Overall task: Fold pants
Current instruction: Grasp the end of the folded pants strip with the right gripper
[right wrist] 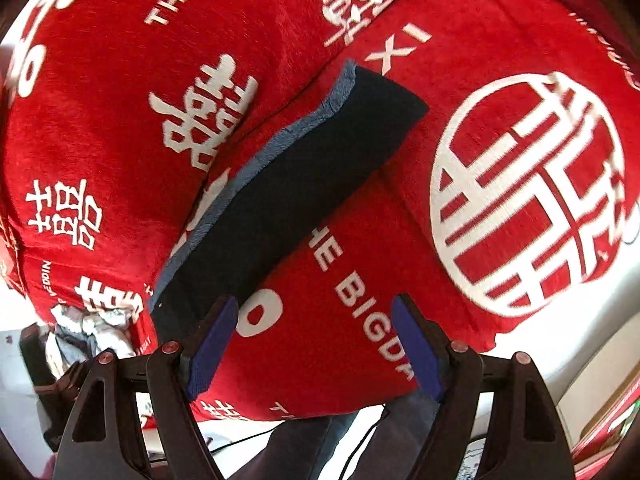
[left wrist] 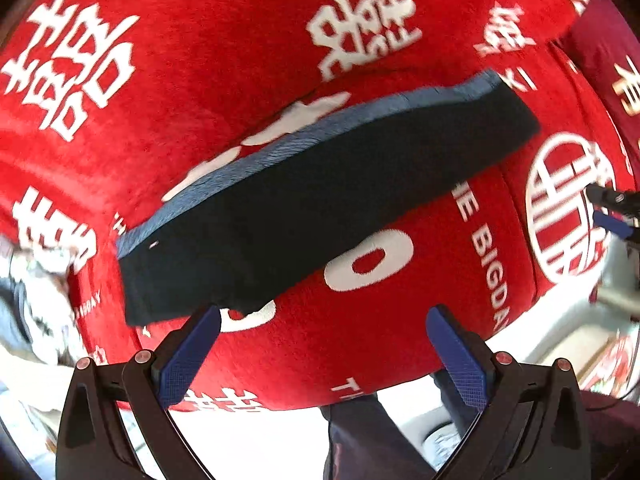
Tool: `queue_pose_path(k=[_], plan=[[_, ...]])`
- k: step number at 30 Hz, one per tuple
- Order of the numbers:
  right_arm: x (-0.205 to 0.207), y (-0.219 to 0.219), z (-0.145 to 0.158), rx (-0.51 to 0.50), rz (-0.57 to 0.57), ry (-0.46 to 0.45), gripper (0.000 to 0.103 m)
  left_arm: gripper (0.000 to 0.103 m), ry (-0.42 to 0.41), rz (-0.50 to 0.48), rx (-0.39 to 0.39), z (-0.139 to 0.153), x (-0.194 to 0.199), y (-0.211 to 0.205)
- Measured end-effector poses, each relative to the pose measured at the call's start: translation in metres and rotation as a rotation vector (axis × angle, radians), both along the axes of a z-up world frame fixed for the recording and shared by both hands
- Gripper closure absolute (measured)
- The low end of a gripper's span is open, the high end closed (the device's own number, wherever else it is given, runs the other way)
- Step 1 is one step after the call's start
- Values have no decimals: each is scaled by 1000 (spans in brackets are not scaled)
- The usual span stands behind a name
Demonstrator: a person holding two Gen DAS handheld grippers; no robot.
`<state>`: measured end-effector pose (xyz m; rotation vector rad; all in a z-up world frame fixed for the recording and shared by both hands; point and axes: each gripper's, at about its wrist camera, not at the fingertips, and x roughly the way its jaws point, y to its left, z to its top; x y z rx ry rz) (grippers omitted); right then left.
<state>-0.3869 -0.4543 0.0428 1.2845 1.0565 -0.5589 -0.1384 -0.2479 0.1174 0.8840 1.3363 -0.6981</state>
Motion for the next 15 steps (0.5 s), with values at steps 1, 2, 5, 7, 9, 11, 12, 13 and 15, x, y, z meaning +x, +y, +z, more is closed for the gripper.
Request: queue_pose_path(k=[1, 2, 5, 7, 9, 11, 12, 13, 15], plan=[[2, -5, -5, 10, 11, 0, 21, 0, -8, 28, -4, 4, 0, -2], [5, -14, -14, 27, 27, -2, 21, 0, -13, 50, -10, 7, 0, -4], [10, -36, -31, 56, 32, -12, 21, 0, -18, 83, -24, 10, -1, -13], [11, -48, -38, 63, 20, -23, 21, 0, -29, 80, -35, 7, 0, -24], [10, -60, -46, 65, -2, -39, 21, 0, -36, 74, -40, -5, 2, -39], [8, -67, -54, 73, -20, -59, 21, 0, -30, 71, -45, -23, 5, -54], [8, -71, -59, 77, -24, -64, 21, 0, -30, 73, -44, -37, 7, -62], [8, -74, -65, 83, -26, -67, 21, 0, -31, 76, -37, -47, 8, -68], [6, -78, -82, 99, -43, -74, 21, 0, -21, 93, -37, -72, 11, -81]])
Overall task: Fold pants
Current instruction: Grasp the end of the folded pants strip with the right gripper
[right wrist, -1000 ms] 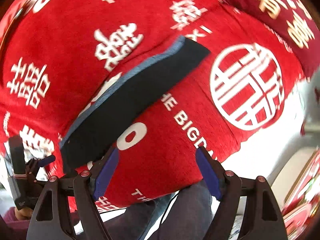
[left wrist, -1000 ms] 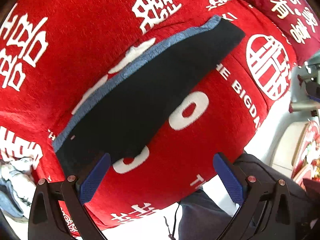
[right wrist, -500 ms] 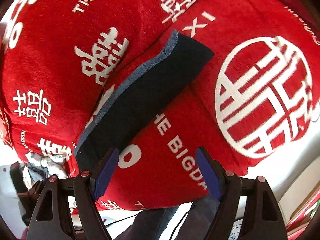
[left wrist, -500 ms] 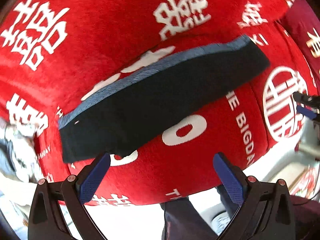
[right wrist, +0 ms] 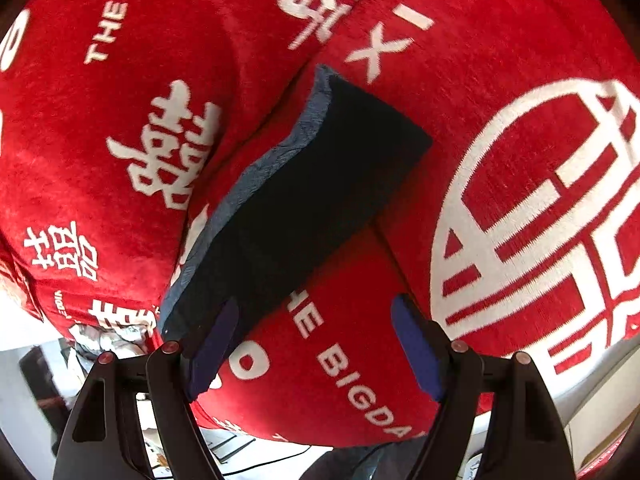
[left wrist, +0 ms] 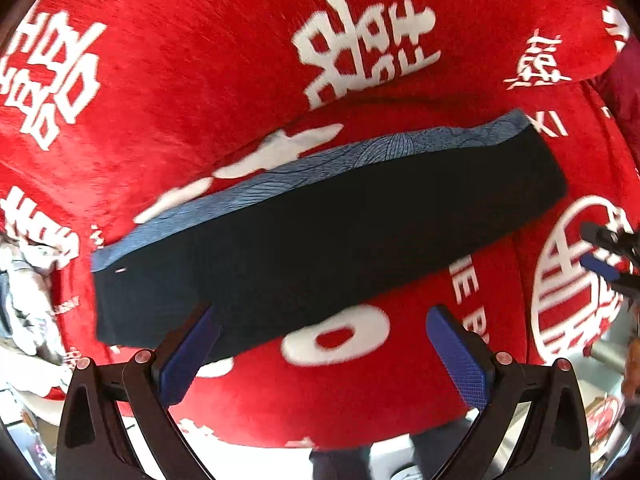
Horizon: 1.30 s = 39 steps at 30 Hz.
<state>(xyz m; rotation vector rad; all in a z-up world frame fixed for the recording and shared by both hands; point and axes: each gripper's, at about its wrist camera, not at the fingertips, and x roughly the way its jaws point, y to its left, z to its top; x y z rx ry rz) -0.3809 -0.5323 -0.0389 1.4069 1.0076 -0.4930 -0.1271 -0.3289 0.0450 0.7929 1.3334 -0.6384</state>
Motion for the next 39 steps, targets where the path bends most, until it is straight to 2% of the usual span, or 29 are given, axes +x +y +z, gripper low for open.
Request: queue_pose_path(k=[6, 8, 10, 11, 12, 13, 16, 19, 21, 23, 26, 28, 30, 32, 34, 39], plan=[[3, -21, -41, -23, -30, -26, 21, 0, -15, 53, -14, -68, 8, -26], [5, -31, -51, -46, -44, -20, 29, 0, -18, 77, -22, -83, 13, -29], [3, -43, -67, -57, -89, -2, 52, 0, -24, 105, -31, -97, 18, -32], [1, -48, -74, -47, -118, -4, 59, 0, -28, 115, -29, -102, 19, -33], [-2, -52, -79, -37, -149, -9, 84, 0, -32, 127, -29, -106, 21, -34], [-4, -55, -82, -34, -170, -16, 95, 0, -38, 141, -36, -110, 23, -35], [-1, -62, -73, -73, -167, -55, 95, 0, -61, 168, -63, -114, 27, -38], [13, -66, -58, -151, -78, -62, 96, 0, -60, 179, -41, -128, 28, -41], [19, -69, -65, -157, -35, -20, 95, 0, -40, 201, -44, -137, 27, -38], [14, -71, -82, -109, -48, 1, 94, 0, -41, 211, -58, -138, 25, -36], [-1, -73, -96, -25, -113, -36, 81, 0, -47, 203, -64, -138, 24, -35], [-5, -70, -95, -9, -109, -51, 55, 0, -51, 192, -62, -141, 24, -34], [-5, -64, -94, 16, -75, -107, 47, 0, -52, 190, -61, -141, 23, -35], [-1, -57, -98, 38, -32, -149, 47, 0, -52, 195, -63, -142, 24, -34], [5, -49, -104, 44, 3, -150, 47, 0, -52, 203, -63, -142, 23, -33], [12, -37, -128, 81, -5, -181, 47, 0, -52, 203, -61, -142, 25, -35]])
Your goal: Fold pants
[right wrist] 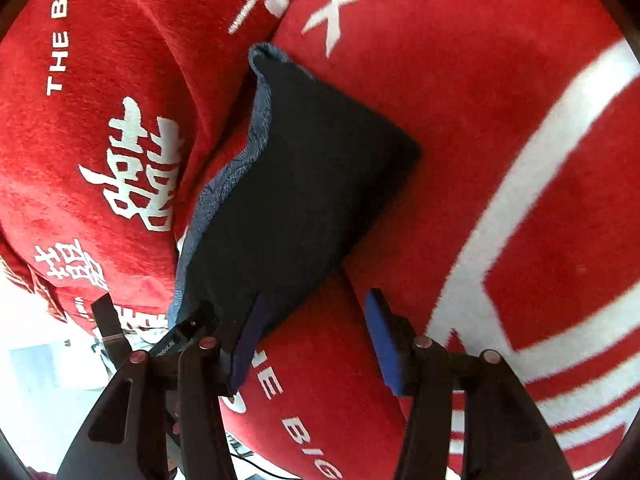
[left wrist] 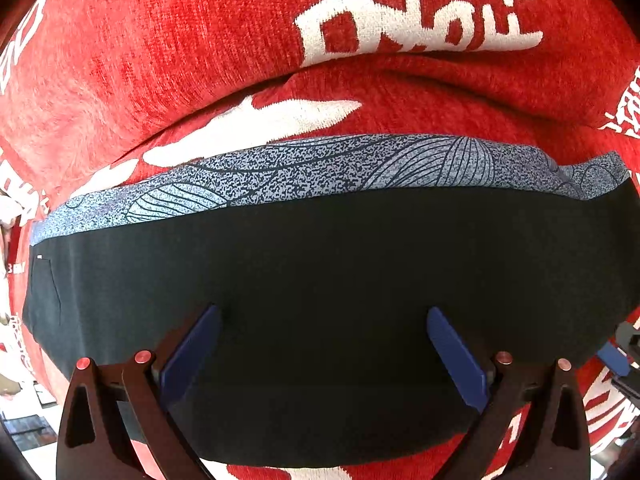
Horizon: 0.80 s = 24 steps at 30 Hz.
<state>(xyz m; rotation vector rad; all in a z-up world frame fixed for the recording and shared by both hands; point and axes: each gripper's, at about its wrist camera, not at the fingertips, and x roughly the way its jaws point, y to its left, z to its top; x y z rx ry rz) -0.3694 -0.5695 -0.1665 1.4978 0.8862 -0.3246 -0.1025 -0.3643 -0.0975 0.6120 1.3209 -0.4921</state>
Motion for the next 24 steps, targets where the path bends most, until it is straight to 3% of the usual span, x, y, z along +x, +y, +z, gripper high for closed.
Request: queue_pose_path(k=[5, 10, 15, 17, 18, 20, 24], plan=[[5, 0, -3, 3, -28, -62, 47, 0, -2, 4, -2, 0, -1, 0], [14, -10, -7, 5, -124, -122, 47, 0, -10, 3, -4, -1, -2, 1], [35, -17, -11, 5, -162, -119, 47, 0, 22, 22, -19, -3, 2, 7], [38, -20, -13, 41, -172, -119, 64, 0, 66, 38, -22, -4, 7, 9], [36, -22, -13, 48, -180, -122, 90, 1, 81, 44, -16, -2, 9, 9], [33, -24, -7, 47, -178, -130, 89, 21, 66, 22, -22, 8, 5, 5], [34, -19, 28, -62, -105, -174, 89, 22, -39, -106, -37, 24, -17, -21]])
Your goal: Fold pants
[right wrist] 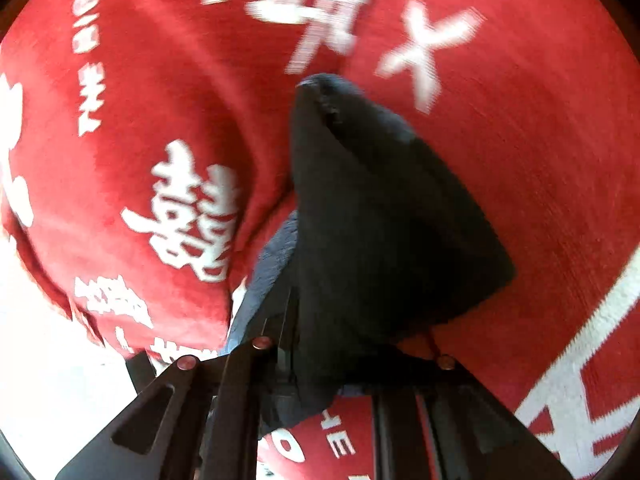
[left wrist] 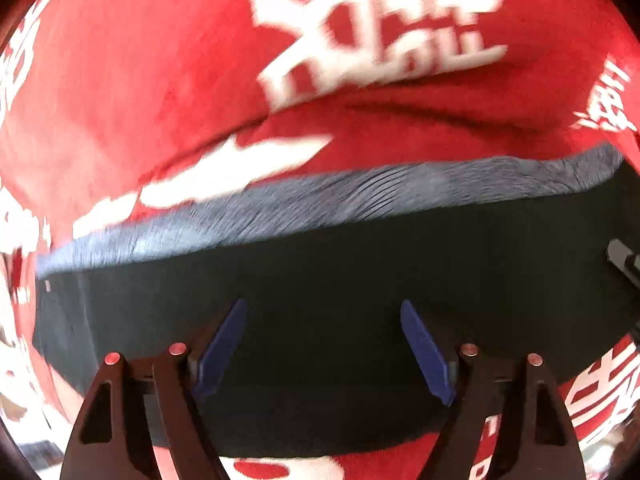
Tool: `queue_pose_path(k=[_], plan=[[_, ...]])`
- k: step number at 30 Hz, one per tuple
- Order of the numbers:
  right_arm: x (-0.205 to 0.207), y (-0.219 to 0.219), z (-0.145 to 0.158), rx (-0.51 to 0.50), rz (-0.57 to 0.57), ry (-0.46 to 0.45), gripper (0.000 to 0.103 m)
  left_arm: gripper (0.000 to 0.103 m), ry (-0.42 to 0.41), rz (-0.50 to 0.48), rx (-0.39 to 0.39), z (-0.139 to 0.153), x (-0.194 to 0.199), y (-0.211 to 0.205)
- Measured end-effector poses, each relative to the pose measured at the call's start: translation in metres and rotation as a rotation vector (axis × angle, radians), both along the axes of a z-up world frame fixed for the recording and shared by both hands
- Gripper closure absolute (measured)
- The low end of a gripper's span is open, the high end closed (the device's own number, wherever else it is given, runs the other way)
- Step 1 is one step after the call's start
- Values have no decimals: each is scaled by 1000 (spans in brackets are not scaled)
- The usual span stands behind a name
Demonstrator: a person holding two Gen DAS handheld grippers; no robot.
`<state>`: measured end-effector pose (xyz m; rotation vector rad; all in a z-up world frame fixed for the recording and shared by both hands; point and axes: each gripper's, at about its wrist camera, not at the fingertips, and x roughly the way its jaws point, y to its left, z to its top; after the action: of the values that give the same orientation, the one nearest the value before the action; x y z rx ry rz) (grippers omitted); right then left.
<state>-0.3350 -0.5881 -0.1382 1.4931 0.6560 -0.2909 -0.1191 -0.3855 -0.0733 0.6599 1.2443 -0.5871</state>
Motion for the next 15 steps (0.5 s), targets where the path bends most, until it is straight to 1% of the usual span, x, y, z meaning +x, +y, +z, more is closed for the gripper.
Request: queue_pose_path(k=[3, 4, 5, 6, 8, 9, 10, 12, 13, 15], plan=[[6, 4, 22, -73, 34, -5, 89, 22, 13, 6, 3, -12, -9, -19], [10, 6, 27, -98, 47, 3, 89, 22, 9, 5, 27, -22, -13, -25], [15, 10, 36, -143, 77, 21, 89, 21, -10, -9, 41, -27, -17, -28], [20, 14, 42, -180, 106, 41, 89, 21, -50, -34, 30, -27, -23, -31], [29, 23, 57, -268, 147, 80, 89, 21, -92, -109, 43, -25, -30, -34], [33, 27, 63, -297, 159, 93, 89, 21, -83, -123, 37, -24, -29, -33], [36, 31, 69, -322, 164, 106, 89, 21, -50, -116, 22, -22, -25, -29], [44, 38, 82, -373, 174, 136, 89, 21, 24, -66, -15, -19, -12, -18], [47, 41, 88, -396, 180, 148, 89, 21, 38, -34, -30, -15, -4, -8], [56, 54, 106, -472, 209, 186, 89, 21, 25, -12, -62, -5, 6, 11]])
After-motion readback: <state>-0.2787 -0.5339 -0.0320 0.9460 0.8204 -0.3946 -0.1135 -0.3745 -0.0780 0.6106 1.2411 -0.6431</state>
